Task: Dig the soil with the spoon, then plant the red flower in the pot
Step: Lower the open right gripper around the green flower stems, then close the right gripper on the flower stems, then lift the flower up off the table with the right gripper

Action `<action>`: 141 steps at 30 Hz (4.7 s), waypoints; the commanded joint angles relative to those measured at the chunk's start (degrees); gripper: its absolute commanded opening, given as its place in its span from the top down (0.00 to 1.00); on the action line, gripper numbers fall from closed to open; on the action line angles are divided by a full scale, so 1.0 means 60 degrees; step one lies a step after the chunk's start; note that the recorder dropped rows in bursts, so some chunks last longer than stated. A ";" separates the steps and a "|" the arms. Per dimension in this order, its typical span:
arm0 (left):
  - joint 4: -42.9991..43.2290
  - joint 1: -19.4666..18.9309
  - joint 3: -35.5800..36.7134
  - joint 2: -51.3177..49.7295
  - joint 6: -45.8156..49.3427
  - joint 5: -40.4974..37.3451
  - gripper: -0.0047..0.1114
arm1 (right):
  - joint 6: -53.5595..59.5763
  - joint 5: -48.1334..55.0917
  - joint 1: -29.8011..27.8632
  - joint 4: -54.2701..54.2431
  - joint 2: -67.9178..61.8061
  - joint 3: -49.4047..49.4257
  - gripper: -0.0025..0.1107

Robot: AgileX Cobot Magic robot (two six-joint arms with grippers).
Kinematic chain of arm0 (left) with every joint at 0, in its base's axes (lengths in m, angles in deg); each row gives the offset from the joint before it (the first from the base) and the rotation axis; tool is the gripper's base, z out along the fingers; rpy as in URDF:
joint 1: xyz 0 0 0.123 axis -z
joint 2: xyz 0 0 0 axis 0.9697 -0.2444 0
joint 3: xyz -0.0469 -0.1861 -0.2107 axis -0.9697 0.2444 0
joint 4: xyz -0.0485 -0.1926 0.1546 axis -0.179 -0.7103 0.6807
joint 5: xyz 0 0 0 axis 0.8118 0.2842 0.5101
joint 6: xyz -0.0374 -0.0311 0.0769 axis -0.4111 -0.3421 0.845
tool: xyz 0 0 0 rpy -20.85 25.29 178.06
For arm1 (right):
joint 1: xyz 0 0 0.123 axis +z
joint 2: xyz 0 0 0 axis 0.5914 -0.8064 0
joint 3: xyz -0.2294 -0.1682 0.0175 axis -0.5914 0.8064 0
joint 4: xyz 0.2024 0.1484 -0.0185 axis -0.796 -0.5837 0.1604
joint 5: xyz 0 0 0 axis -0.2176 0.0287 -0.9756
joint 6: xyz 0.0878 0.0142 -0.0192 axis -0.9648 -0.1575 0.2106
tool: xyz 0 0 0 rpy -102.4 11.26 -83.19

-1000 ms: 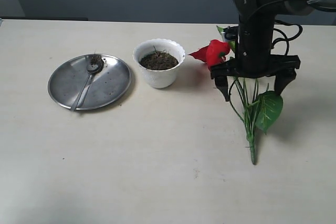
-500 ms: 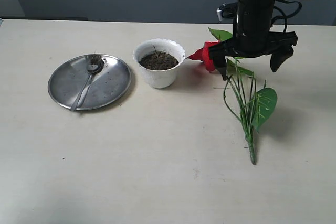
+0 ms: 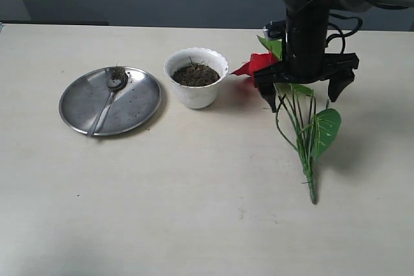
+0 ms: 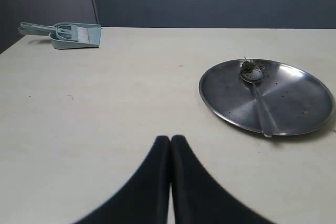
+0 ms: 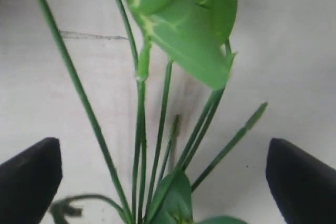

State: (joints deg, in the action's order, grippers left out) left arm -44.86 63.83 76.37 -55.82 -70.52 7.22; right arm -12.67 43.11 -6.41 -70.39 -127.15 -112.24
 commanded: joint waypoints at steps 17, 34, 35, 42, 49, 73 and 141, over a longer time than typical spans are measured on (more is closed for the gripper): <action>-0.0046 0.0048 0.0047 0.0062 0.0000 0.0089 0.96 | -0.0854 0.0033 -0.0012 0.0327 -0.0308 -0.0027 0.06; -0.0046 0.0048 0.0047 0.0062 0.0000 0.0089 0.96 | -0.1004 0.0033 -0.0012 -0.0380 -0.1093 -0.0027 0.06; -0.0046 0.0048 0.0047 0.0062 0.0000 0.0089 0.96 | -0.0962 0.0033 -0.0012 -0.0380 -0.1141 -0.0027 0.06; -0.0046 0.0048 0.0047 0.0062 0.0000 0.0089 0.96 | -0.0811 0.0033 -0.0012 -0.0398 -0.1411 -0.0027 0.06; -0.0046 0.0048 0.0047 0.0062 0.0000 0.0089 0.96 | -0.0719 0.0033 -0.0012 -0.0501 -0.1949 -0.0027 0.06; -0.0046 0.0048 0.0047 0.0062 0.0000 0.0089 0.96 | -0.0351 0.0033 -0.0012 -0.0716 -0.2228 -0.0027 0.06; -0.0046 0.0048 0.0047 0.0062 0.0000 0.0089 0.96 | 0.2449 -0.3102 -0.1371 -0.3128 0.2241 -0.0027 0.98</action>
State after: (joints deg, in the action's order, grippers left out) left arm -44.86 63.83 76.37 -55.82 -70.52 7.22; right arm 0.48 26.93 -14.16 -90.32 -117.43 -112.33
